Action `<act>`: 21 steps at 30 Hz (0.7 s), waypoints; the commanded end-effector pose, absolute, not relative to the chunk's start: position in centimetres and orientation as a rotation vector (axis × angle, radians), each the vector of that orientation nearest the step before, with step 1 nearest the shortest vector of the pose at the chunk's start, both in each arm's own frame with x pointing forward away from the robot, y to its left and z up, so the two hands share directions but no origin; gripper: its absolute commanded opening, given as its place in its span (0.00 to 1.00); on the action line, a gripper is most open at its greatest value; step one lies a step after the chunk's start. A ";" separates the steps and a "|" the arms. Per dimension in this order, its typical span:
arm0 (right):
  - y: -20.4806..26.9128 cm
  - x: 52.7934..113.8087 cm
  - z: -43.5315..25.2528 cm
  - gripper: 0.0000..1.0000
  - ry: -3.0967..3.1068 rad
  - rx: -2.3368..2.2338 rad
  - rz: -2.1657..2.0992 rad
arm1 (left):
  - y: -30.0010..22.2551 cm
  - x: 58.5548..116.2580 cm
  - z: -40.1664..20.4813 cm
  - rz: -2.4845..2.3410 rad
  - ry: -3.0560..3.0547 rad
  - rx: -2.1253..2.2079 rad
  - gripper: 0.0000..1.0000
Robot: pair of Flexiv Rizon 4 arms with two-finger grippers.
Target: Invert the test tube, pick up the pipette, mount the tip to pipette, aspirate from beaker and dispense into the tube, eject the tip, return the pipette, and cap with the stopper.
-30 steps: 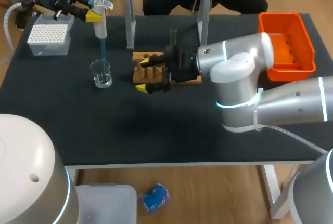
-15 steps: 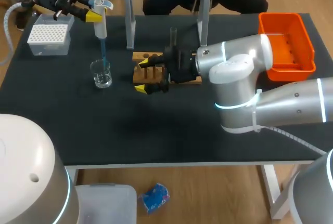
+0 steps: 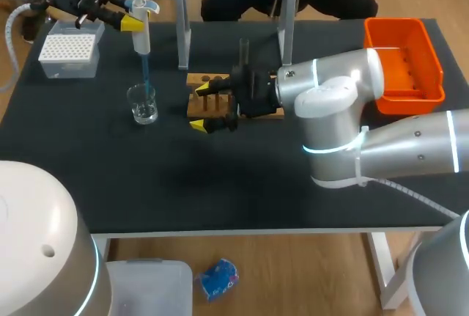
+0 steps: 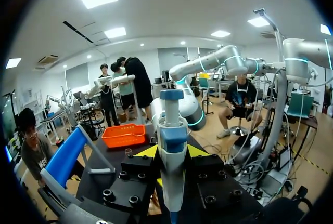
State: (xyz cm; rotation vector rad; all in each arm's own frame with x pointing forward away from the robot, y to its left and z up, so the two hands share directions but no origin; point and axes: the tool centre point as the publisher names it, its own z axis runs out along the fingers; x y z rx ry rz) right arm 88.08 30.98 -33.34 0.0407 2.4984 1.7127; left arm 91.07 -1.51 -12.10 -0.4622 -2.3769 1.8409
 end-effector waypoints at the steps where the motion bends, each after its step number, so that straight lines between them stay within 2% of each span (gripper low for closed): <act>1: 31.0 88.0 -33.3 1.00 2.498 0.041 1.711 | -1.1 91.8 -12.4 1.849 -2.362 -0.453 0.00; 21: 31.0 88.0 -33.3 1.00 2.498 0.041 1.711 | 0.9 93.5 -13.9 1.899 -2.364 -0.388 0.00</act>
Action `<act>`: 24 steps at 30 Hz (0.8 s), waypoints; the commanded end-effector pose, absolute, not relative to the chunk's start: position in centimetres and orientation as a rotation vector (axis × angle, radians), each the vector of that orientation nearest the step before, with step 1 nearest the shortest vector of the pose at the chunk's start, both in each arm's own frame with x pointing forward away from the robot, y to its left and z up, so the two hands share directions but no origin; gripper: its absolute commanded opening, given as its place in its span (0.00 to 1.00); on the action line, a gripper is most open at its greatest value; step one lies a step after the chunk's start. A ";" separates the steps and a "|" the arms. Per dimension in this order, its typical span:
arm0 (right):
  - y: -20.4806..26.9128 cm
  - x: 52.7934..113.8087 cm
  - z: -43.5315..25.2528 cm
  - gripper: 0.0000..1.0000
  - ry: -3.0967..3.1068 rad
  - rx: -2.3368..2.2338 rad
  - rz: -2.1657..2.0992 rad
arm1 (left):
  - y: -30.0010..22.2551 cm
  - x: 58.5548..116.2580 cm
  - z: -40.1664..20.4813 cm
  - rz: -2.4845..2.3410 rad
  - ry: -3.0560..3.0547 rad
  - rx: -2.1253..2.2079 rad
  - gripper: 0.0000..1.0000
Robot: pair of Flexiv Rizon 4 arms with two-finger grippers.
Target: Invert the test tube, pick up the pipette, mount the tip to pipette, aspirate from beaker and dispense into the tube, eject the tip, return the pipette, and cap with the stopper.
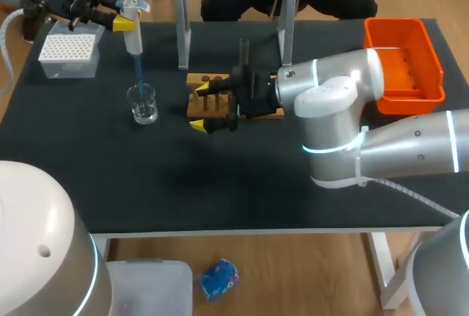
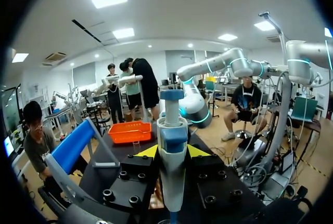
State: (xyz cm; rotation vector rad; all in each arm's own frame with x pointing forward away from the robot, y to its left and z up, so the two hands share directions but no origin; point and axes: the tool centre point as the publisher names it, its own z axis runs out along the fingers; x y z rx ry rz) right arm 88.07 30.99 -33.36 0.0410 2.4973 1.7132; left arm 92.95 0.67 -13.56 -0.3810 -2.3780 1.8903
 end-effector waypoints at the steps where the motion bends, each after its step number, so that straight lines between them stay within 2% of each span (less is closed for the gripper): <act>1: 31.0 88.0 -33.3 1.00 2.498 0.041 1.711 | 1.0 93.6 -14.1 1.899 -2.364 -0.386 0.00; 24: 31.0 88.0 -33.3 1.00 2.498 0.041 1.711 | 1.3 95.0 -16.6 1.927 -2.331 -0.335 0.00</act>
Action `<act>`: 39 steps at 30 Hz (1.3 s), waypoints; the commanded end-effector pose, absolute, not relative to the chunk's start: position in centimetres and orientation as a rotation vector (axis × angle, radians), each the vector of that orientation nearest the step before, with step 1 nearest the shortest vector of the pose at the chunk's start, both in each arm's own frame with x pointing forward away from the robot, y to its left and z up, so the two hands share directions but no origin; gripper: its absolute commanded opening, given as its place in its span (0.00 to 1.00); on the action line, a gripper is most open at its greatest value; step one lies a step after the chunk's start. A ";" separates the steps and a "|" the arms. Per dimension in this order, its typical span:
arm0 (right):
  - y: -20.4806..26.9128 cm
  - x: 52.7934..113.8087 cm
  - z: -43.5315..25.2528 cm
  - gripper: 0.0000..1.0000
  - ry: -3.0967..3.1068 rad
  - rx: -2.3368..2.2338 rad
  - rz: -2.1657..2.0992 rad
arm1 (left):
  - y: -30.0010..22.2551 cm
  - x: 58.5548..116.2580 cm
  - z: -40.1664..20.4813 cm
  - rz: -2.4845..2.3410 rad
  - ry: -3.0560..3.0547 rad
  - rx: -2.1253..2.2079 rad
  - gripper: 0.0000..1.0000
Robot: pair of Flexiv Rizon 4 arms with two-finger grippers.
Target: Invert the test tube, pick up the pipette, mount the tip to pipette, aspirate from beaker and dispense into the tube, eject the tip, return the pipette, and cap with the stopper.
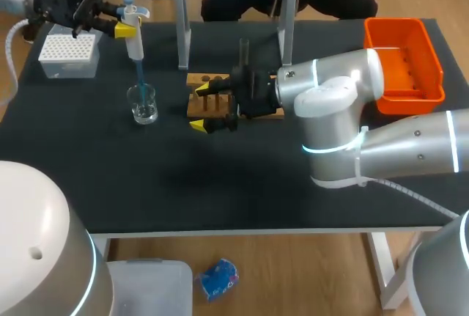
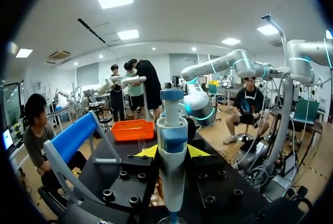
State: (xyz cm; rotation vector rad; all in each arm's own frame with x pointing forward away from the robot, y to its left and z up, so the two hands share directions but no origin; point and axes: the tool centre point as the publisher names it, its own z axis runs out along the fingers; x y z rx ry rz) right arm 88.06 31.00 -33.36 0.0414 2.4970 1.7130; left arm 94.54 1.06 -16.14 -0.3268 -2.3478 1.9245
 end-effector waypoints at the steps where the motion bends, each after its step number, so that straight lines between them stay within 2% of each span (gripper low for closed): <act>1: 31.0 88.0 -33.3 1.00 2.498 0.041 1.711 | 1.3 95.0 -16.7 1.928 -2.329 -0.332 0.00; 39: 31.0 88.0 -33.3 1.00 2.498 0.041 1.711 | 1.6 95.3 -19.6 1.955 -2.281 -0.263 0.00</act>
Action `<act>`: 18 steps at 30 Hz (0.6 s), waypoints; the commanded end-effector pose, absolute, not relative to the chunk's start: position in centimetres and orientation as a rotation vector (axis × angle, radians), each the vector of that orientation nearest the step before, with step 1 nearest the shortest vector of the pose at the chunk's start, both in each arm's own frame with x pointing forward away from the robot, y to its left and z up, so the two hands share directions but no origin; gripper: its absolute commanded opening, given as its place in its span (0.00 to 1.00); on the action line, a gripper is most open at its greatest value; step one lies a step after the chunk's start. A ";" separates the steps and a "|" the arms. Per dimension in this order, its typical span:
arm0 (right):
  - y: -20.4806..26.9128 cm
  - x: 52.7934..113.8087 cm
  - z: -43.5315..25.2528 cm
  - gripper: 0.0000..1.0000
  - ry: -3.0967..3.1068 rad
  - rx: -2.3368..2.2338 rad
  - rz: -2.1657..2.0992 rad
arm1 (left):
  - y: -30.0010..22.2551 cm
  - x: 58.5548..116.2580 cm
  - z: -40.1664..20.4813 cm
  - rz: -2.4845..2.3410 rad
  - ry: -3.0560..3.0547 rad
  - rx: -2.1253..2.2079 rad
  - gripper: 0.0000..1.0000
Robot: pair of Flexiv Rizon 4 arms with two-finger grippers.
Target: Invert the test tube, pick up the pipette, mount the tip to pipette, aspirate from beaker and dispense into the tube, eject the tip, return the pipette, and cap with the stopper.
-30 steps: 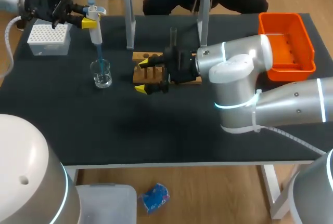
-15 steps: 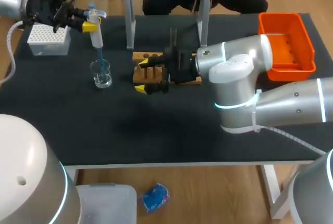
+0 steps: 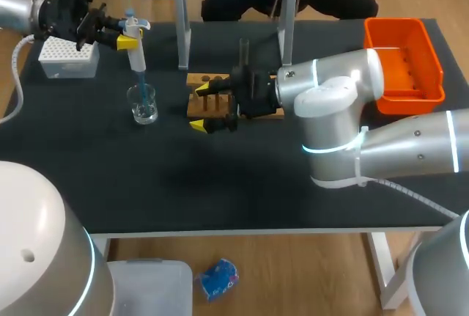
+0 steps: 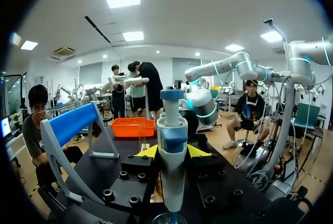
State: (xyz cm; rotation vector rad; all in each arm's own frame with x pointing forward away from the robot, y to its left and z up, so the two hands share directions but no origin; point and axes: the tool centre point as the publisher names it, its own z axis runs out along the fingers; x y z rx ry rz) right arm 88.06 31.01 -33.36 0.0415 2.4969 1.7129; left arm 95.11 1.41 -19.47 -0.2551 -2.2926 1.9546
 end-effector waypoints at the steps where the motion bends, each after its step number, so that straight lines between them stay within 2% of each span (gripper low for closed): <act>1: 31.0 88.0 -33.3 1.00 2.498 0.041 1.711 | 1.6 95.3 -19.6 1.953 -2.280 -0.262 0.00; 18: 31.0 88.8 -31.8 1.00 2.535 0.062 1.633 | 1.6 95.3 -19.6 1.953 -2.280 -0.262 0.00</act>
